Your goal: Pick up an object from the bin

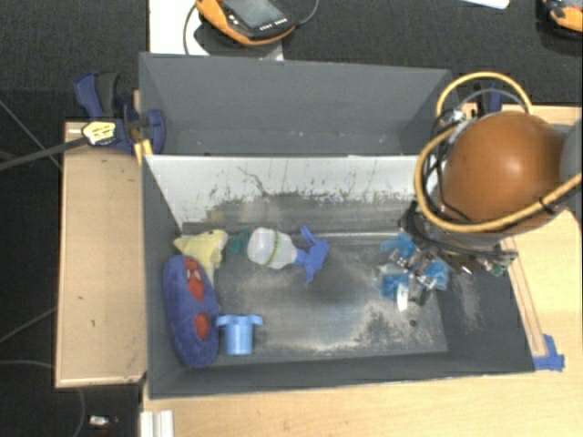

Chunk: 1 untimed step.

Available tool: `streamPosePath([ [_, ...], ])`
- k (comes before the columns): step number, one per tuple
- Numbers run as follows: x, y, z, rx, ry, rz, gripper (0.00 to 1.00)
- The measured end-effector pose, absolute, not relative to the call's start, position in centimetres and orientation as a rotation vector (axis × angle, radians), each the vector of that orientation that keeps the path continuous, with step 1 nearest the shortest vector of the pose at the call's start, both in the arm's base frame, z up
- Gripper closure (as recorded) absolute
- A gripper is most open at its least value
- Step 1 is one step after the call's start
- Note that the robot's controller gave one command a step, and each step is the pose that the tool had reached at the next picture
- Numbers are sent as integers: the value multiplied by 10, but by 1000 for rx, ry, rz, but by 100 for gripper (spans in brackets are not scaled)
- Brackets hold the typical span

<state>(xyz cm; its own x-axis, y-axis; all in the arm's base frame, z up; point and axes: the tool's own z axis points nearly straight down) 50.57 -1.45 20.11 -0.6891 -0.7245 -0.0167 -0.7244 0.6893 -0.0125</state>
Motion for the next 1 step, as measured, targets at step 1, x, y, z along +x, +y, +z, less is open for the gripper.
streamPosePath([
  [1,506,-14,229,-1226,2868,-9,100],
])
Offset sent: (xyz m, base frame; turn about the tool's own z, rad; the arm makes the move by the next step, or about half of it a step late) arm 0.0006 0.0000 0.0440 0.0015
